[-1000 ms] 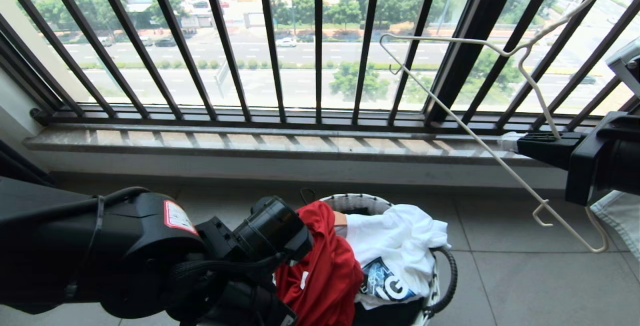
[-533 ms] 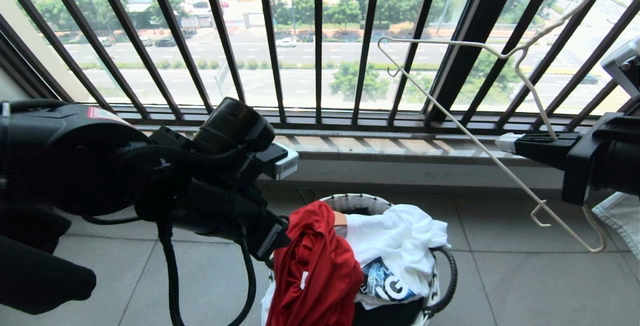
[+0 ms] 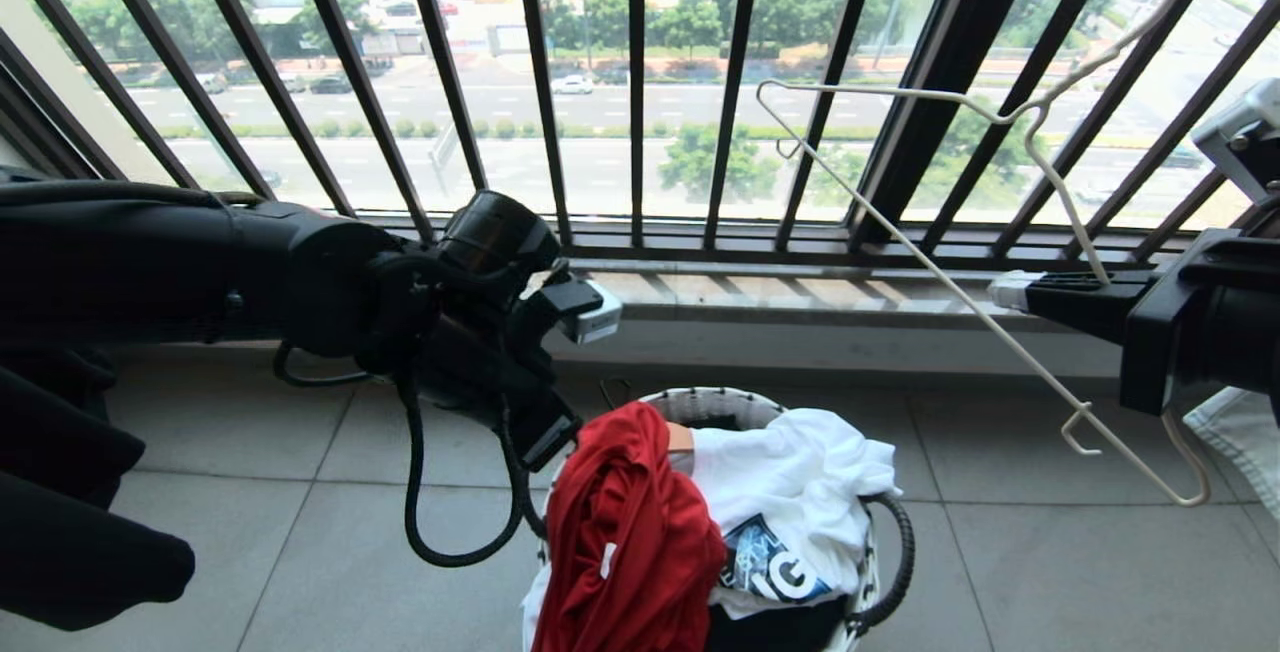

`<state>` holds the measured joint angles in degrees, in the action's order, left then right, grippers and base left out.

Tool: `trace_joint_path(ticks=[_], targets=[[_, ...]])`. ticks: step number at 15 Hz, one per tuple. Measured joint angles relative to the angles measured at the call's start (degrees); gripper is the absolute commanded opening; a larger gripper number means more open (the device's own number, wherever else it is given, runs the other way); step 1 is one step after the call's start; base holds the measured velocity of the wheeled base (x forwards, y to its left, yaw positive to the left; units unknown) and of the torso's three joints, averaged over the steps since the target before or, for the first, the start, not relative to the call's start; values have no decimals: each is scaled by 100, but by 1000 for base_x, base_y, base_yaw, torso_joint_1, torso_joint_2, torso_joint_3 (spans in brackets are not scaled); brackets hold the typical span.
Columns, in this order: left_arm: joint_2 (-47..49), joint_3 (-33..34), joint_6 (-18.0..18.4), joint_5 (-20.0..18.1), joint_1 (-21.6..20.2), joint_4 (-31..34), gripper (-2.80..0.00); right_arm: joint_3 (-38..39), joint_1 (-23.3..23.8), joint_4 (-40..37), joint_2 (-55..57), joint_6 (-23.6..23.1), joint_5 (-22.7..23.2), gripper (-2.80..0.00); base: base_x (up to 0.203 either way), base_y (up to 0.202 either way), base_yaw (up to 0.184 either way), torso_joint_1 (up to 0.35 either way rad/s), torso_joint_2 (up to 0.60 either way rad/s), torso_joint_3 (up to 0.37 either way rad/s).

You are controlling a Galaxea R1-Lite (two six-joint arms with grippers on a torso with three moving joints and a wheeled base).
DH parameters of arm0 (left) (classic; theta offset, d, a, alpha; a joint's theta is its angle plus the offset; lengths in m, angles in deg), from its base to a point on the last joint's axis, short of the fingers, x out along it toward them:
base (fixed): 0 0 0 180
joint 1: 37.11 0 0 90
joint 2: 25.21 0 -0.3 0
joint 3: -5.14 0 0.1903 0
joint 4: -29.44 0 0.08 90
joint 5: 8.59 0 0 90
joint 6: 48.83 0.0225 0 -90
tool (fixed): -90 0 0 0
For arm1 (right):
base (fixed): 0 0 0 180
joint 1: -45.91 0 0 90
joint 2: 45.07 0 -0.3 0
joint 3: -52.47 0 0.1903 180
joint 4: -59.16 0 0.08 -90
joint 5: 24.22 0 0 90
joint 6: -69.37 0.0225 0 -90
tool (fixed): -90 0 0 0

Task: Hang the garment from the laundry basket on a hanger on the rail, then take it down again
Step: Pick up clothes from the basket

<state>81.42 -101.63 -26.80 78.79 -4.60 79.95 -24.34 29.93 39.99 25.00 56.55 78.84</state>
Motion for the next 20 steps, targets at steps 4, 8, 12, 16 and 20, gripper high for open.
trace_joint_path(ticks=[4,8,12,16,20], targets=[[566,-414,332,-564,-92,-67,0,9,0,-4,83,-17,-1,-280,0,0,0,0,0,0],[724,-339,376,-617,-82,-180,0,11,0,-2,157,-20,-6,-280,0,0,0,0,0,0],[841,-94,361,-443,123,-635,0,9,0,-2,174,-20,-6,-280,0,0,0,0,0,0],[1004,22,423,318,277,-739,0,9,0,-2,171,-17,-6,-280,0,0,0,0,0,0],[1151,65,419,695,410,-967,0,9,0,-2,165,-17,-6,-280,0,0,0,0,0,0]])
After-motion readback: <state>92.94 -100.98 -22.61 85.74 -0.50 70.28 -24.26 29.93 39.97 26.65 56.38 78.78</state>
